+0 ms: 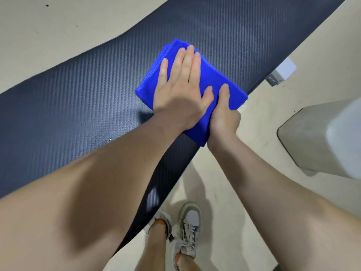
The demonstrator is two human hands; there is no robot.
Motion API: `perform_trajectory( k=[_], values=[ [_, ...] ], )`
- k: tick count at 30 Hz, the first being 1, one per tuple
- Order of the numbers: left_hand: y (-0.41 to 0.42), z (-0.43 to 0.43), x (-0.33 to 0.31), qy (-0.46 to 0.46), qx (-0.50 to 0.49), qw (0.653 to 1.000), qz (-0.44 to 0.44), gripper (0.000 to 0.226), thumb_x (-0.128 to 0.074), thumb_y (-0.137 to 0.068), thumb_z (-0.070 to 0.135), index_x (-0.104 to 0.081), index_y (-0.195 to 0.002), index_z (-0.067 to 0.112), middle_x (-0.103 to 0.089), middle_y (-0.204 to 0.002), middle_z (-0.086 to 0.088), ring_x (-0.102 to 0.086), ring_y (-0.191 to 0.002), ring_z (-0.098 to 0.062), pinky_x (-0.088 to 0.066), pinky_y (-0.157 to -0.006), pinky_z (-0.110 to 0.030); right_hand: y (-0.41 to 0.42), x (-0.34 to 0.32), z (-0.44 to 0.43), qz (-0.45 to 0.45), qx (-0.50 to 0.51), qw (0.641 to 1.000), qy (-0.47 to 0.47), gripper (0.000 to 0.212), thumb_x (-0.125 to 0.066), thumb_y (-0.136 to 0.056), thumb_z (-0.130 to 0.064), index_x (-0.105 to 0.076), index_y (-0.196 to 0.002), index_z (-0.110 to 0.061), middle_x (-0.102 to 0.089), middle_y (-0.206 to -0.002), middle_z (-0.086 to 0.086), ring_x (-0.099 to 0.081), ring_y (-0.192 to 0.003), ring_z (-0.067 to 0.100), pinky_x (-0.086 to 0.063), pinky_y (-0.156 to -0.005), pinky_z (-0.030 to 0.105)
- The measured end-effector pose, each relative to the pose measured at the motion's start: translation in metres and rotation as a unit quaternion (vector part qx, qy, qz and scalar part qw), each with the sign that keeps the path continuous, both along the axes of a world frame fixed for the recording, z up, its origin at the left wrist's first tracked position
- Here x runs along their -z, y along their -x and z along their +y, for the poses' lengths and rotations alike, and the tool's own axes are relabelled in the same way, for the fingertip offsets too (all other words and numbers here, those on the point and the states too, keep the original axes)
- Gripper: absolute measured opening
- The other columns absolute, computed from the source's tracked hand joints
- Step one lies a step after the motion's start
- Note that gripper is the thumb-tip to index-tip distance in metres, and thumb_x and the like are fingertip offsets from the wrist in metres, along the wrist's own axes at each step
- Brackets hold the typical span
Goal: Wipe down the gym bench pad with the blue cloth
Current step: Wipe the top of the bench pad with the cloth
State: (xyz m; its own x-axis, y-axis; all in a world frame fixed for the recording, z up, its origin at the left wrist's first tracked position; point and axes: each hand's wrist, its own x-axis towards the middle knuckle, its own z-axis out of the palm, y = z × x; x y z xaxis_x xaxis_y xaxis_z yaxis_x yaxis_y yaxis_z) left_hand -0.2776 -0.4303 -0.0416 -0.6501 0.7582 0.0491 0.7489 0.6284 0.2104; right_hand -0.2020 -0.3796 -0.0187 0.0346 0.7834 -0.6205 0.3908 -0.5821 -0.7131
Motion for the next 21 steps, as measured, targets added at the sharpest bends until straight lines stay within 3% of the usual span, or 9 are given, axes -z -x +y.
perform_trajectory(
  k=[4, 7, 11, 13, 15, 17, 19, 21],
  values=[
    [-0.003, -0.027, -0.004, -0.009, -0.003, 1.0, 0.011, 0.069, -0.029, -0.092, 0.047, -0.029, -0.148, 0.006, -0.027, -0.156, -0.008, -0.023, -0.144, -0.02, -0.013, -0.117, -0.045, -0.003, 0.002, -0.024, -0.004, -0.008, 0.999, -0.031, 0.05, -0.06, -0.084, -0.057, -0.065, -0.107, -0.012, -0.073, -0.097, -0.004, -0.068, -0.083, 0.011, -0.053, -0.07, 0.025],
    [-0.008, -0.066, -0.011, 0.027, -0.004, 1.0, -0.006, 0.07, -0.031, -0.091, 0.047, -0.028, -0.148, 0.008, -0.025, -0.157, -0.007, -0.021, -0.145, -0.019, -0.014, -0.118, -0.046, -0.01, 0.004, -0.057, -0.019, -0.033, 0.997, -0.063, 0.058, -0.061, -0.083, -0.054, -0.058, -0.113, -0.004, -0.071, -0.103, 0.005, -0.065, -0.083, 0.013, -0.055, -0.075, 0.029],
    [-0.027, -0.158, -0.024, 0.088, -0.024, 0.995, -0.045, 0.075, -0.032, -0.089, 0.05, -0.02, -0.151, 0.01, -0.016, -0.16, -0.005, -0.011, -0.147, -0.018, -0.012, -0.118, -0.047, -0.036, -0.003, -0.146, -0.056, -0.069, 0.995, -0.051, 0.061, -0.066, -0.082, -0.051, -0.044, -0.128, -0.018, -0.061, -0.11, -0.012, -0.059, -0.093, 0.005, -0.045, -0.078, 0.013],
    [-0.044, -0.204, -0.028, 0.118, -0.06, 0.989, -0.068, 0.075, -0.031, -0.088, 0.05, -0.019, -0.151, 0.01, -0.013, -0.16, -0.003, -0.01, -0.147, -0.017, -0.011, -0.118, -0.047, -0.049, -0.002, -0.191, -0.058, -0.087, 0.994, -0.029, 0.077, -0.067, -0.075, -0.058, -0.036, -0.137, -0.024, -0.058, -0.125, -0.009, -0.059, -0.108, 0.007, -0.047, -0.094, 0.026],
    [-0.058, -0.238, -0.03, 0.149, -0.08, 0.984, -0.062, 0.075, -0.031, -0.088, 0.049, -0.022, -0.15, 0.009, -0.015, -0.159, -0.004, -0.013, -0.147, -0.019, -0.013, -0.118, -0.047, -0.056, -0.006, -0.221, -0.033, -0.098, 0.995, -0.009, 0.089, -0.068, -0.07, -0.06, -0.028, -0.143, -0.028, -0.053, -0.135, -0.007, -0.055, -0.119, 0.009, -0.047, -0.1, 0.034],
    [-0.062, -0.251, -0.029, 0.161, -0.08, 0.982, -0.06, 0.075, -0.031, -0.088, 0.048, -0.023, -0.149, 0.006, -0.018, -0.158, -0.007, -0.017, -0.146, -0.021, -0.013, -0.117, -0.047, -0.062, -0.007, -0.228, -0.017, -0.114, 0.993, -0.001, 0.092, -0.07, -0.073, -0.053, -0.023, -0.147, -0.025, -0.048, -0.14, -0.004, -0.053, -0.12, 0.008, -0.045, -0.1, 0.021],
    [-0.062, -0.251, -0.029, 0.163, -0.078, 0.982, -0.055, 0.077, -0.032, -0.086, 0.049, -0.025, -0.149, 0.005, -0.021, -0.158, -0.009, -0.019, -0.145, -0.024, -0.014, -0.117, -0.048, -0.067, -0.008, -0.223, -0.009, -0.138, 0.99, 0.021, 0.085, -0.071, -0.08, -0.041, -0.024, -0.147, -0.017, -0.046, -0.139, -0.002, -0.052, -0.116, 0.008, -0.04, -0.089, 0.003],
    [-0.061, -0.239, -0.029, 0.156, -0.08, 0.983, -0.05, 0.078, -0.032, -0.085, 0.049, -0.024, -0.149, 0.004, -0.022, -0.157, -0.01, -0.019, -0.145, -0.024, -0.015, -0.116, -0.049, -0.069, -0.007, -0.207, -0.003, -0.15, 0.987, 0.053, 0.07, -0.07, -0.083, -0.039, -0.034, -0.136, -0.011, -0.054, -0.129, 0.001, -0.057, -0.108, 0.011, -0.044, -0.082, 0.006]
  ],
)
